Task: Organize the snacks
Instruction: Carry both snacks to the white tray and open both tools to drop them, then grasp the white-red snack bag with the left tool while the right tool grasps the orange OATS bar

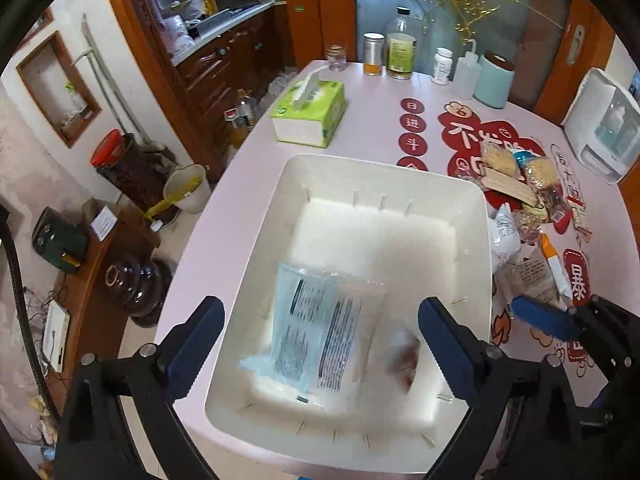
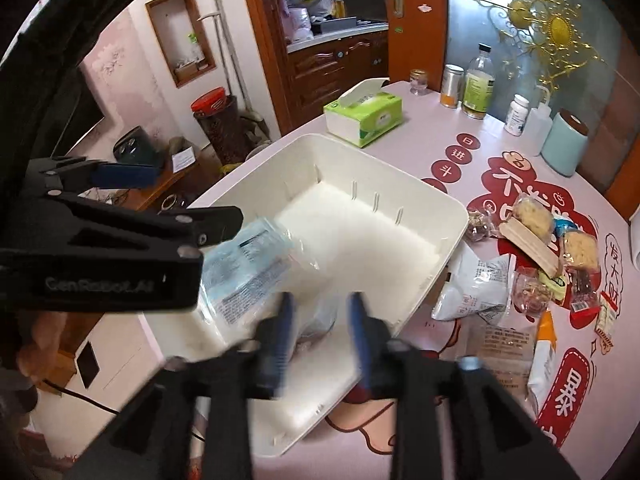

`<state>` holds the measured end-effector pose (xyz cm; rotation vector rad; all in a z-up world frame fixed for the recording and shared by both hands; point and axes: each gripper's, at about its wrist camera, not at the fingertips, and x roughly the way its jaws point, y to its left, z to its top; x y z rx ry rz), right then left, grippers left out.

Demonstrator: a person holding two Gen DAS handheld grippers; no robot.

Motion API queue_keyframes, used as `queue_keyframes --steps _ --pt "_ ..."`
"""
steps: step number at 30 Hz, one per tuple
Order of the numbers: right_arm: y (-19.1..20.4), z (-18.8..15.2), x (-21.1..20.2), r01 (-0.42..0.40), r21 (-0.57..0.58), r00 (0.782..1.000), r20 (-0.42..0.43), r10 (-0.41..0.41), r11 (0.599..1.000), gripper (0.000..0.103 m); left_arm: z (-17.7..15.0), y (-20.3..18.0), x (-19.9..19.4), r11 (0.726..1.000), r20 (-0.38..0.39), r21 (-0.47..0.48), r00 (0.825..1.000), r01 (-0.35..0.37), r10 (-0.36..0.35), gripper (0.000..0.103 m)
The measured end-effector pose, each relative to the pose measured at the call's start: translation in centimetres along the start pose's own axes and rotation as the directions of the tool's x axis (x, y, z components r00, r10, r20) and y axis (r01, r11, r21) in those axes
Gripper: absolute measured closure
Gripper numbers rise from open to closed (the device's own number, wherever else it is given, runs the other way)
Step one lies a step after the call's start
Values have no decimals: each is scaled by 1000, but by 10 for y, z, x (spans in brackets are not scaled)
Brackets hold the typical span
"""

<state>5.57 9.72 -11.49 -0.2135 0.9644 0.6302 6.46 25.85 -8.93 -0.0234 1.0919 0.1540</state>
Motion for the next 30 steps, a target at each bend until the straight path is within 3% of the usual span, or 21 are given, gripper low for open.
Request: queue_keyframes --steps 5,10,14,19,24,30 --pt "-15 1 -1 19 71 1000 8 -19 997 54 10 -6 12 998 -9 1 998 59 -59 6" --pt "-36 -5 -6 54 141 999 0 -54 989 54 12 -27 7 996 100 29 991 80 -83 7" --pt "-55 -12 -16 95 186 995 1 -97 978 54 15 -52 1 984 116 110 981 142 -155 7" --pt "-90 -27 -30 152 278 988 -17 -153 949 54 24 -89 -6 952 95 217 965 218 -243 7" --pt "-130 -41 -48 230 358 972 -45 -229 905 54 42 -133 -7 910 45 332 959 249 -279 7" --pt "-175 -40 -85 338 399 936 -51 -347 852 54 80 -180 -25 852 130 497 956 166 -262 7"
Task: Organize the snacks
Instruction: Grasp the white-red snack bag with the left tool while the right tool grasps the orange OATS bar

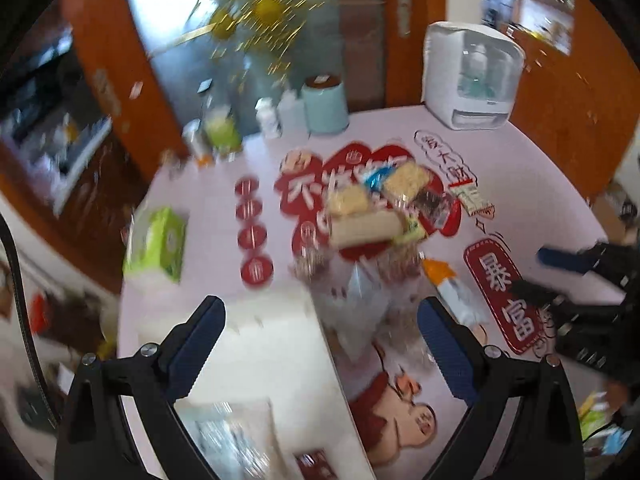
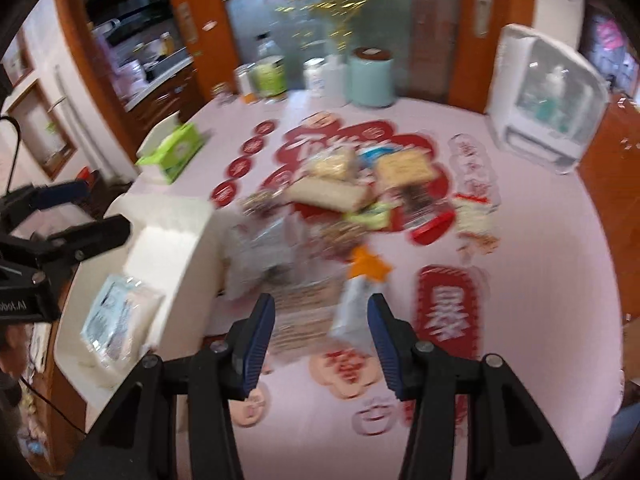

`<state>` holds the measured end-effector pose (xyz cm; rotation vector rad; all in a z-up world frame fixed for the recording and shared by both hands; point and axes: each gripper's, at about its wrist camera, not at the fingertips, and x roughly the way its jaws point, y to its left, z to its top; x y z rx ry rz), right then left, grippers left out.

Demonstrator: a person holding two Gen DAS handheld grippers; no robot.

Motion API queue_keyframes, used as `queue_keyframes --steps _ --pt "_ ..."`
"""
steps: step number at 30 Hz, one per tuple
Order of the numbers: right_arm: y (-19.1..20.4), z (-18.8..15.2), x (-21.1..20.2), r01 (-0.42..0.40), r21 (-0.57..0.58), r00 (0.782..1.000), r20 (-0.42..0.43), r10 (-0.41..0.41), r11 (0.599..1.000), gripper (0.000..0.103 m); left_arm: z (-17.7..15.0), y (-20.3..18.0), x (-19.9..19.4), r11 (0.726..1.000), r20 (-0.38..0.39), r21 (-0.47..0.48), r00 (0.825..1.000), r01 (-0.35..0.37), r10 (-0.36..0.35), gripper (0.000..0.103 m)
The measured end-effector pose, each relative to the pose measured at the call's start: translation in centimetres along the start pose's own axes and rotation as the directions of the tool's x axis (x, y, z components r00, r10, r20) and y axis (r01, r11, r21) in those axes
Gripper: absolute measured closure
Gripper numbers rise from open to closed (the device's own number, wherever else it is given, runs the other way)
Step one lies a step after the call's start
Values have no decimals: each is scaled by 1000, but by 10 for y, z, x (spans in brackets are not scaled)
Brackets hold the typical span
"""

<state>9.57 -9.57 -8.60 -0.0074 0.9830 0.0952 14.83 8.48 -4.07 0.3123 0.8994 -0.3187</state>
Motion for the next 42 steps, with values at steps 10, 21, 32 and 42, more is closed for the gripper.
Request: queue_keyframes --steps 10,21,32,42 --pt "-56 44 18 53 103 999 -13 -52 993 54 46 -29 74 978 -123 197 992 65 -41 7" --pt "-64 8 124 -59 252 958 -259 126 966 54 13 -51 179 951 -373 251 925 178 -74 7" --pt "-51 -13 172 -87 304 919 -343 195 949 54 -16 -66 227 908 -506 361 863 210 1 7" --pt "-52 -13 167 -116 299 920 -328 216 947 65 -20 -70 239 919 -518 338 855 203 2 51"
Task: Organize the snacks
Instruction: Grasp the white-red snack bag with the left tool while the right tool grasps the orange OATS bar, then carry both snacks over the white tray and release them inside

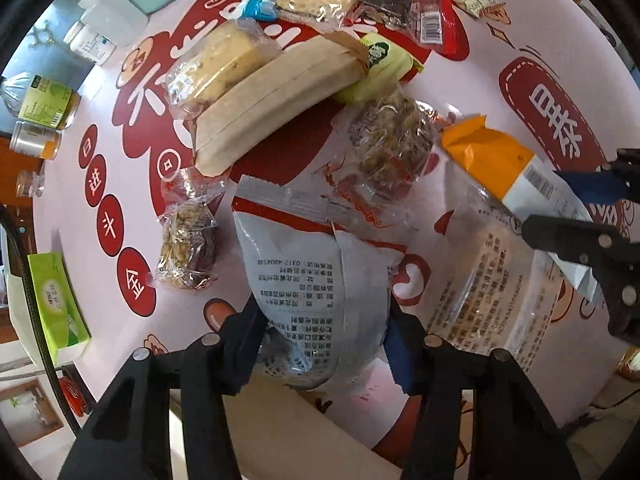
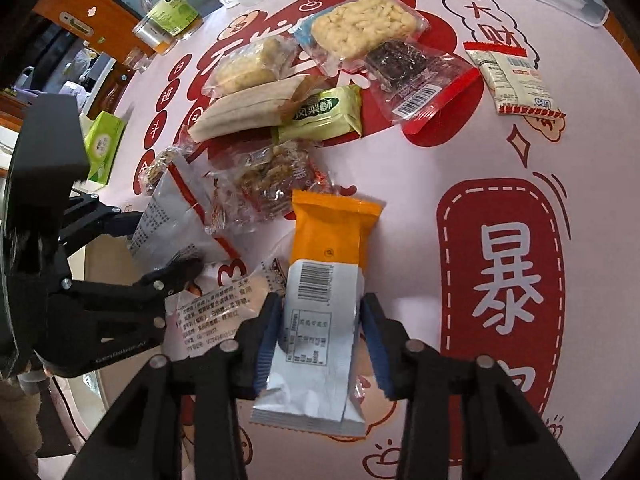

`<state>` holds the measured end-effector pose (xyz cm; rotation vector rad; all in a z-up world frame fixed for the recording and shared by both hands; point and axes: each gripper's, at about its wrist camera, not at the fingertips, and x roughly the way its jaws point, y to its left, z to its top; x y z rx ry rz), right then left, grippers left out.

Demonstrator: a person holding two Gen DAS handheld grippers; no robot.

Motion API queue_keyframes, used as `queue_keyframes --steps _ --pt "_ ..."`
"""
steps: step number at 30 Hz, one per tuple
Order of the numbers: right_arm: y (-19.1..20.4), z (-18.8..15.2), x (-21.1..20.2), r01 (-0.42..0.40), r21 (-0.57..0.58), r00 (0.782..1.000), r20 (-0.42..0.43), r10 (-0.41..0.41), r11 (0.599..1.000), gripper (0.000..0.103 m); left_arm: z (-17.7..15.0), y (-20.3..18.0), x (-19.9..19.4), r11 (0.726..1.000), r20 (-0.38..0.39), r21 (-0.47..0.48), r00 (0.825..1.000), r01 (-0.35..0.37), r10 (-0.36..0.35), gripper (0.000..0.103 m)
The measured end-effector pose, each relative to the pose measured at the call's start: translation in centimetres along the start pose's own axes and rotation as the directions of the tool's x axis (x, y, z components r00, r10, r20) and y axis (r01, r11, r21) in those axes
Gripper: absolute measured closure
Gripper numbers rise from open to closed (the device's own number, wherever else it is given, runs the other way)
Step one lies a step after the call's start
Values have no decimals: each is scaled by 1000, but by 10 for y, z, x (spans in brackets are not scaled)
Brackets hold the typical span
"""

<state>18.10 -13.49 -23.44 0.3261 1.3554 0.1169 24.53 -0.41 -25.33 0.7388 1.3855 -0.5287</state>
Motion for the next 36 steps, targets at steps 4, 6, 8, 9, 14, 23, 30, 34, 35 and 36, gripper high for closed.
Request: queue_keyframes --steps 4,6,8,9,14,23,30,34,35,36 --pt "2 -7 -11 11 -16 1000 28 -10 1000 66 -2 0 -16 1000 42 -28 999 -8 9 53" --pt "3 -10 -18 15 -24 999 47 -14 1000 66 -5 2 -30 998 73 -61 997 13 -8 53" --pt "6 -14 -27 17 -30 998 67 -15 999 66 -9 2 -44 996 108 -85 994 29 -20 53" --pt "6 -15 -31 16 -32 997 75 -13 999 66 -12 1 -53 995 127 -97 992 37 -24 53" --pt "13 -26 -58 15 -44 992 126 -9 999 66 -36 -5 -99 986 226 -151 974 64 -29 53" --pt "48 -58 -111 -39 -101 979 195 59 994 66 -109 -13 -184 943 402 -316 915 103 35 53" --pt "93 -81 -141 -39 -238 972 217 93 970 66 -191 0 -214 860 443 -500 883 98 157 52" --pt "124 -90 -153 -16 -331 967 234 99 944 66 -231 15 -217 803 427 -588 881 99 205 52" --pt "132 -92 -156 -13 -351 966 239 103 936 66 -237 18 -216 794 423 -601 880 95 215 52" --pt "140 -93 -159 -10 -369 964 243 107 929 66 -249 24 -217 776 414 -625 879 85 238 52"
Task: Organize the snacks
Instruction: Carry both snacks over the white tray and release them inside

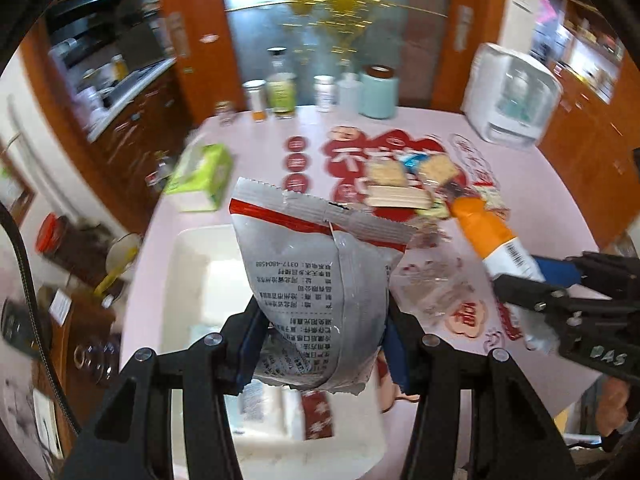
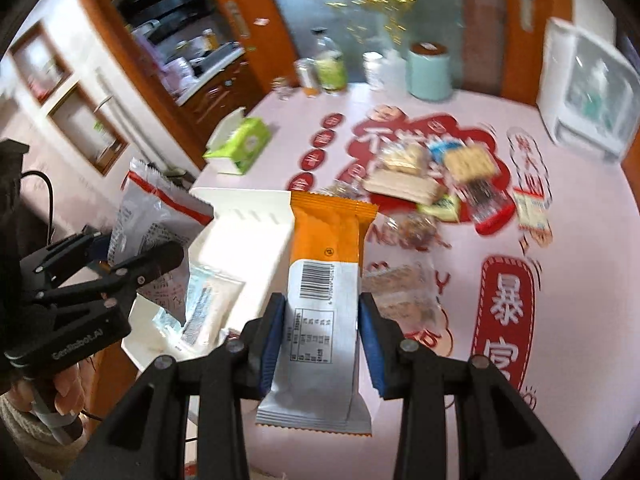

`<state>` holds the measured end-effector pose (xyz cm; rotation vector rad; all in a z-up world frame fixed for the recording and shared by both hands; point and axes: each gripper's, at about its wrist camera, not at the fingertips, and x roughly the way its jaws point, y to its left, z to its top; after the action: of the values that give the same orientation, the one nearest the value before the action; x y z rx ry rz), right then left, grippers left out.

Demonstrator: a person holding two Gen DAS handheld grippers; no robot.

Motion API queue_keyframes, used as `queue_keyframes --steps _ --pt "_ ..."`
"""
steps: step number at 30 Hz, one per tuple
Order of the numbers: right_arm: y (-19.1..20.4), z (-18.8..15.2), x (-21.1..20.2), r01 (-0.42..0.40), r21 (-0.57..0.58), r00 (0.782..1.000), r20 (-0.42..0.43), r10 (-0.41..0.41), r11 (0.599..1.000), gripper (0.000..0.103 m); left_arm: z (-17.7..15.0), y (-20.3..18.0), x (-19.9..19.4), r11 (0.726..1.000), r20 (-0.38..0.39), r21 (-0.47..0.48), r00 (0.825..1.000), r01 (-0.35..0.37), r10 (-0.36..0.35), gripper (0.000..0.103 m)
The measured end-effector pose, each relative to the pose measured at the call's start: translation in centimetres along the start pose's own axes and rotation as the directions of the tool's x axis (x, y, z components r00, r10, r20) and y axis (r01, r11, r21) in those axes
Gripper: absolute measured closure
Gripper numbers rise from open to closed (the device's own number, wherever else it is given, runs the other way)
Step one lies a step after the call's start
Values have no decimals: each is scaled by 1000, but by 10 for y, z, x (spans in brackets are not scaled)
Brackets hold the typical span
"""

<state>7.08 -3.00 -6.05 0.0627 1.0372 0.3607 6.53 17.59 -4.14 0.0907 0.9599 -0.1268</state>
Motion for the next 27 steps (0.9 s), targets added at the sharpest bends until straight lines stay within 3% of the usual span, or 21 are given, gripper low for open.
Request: queue_keyframes --steps 7,20,21,22,23,24,27 --pt "56 22 0 -11 -130 1000 25 14 991 65 -16 44 -9 992 30 -90 995 -87 90 51" --pt "113 62 37 0 -163 999 42 7 987 68 -14 83 8 982 35 -157 993 -108 115 48" --pt "115 63 41 3 -162 1000 31 2 987 68 -13 85 9 981 36 -162 993 -108 115 39" --pt "117 63 44 1 -159 1000 21 2 987 68 -13 87 10 980 38 -169 992 -109 117 22" --pt "118 62 46 -2 -155 1000 14 4 988 68 -13 89 10 978 44 -179 992 -109 119 15" --pt "117 62 48 -5 -154 1000 8 6 988 68 -14 90 9 977 52 -185 992 -107 119 11" --pt "114 57 53 -22 -139 1000 -16 20 990 67 -16 90 13 981 43 -167 993 -99 108 10"
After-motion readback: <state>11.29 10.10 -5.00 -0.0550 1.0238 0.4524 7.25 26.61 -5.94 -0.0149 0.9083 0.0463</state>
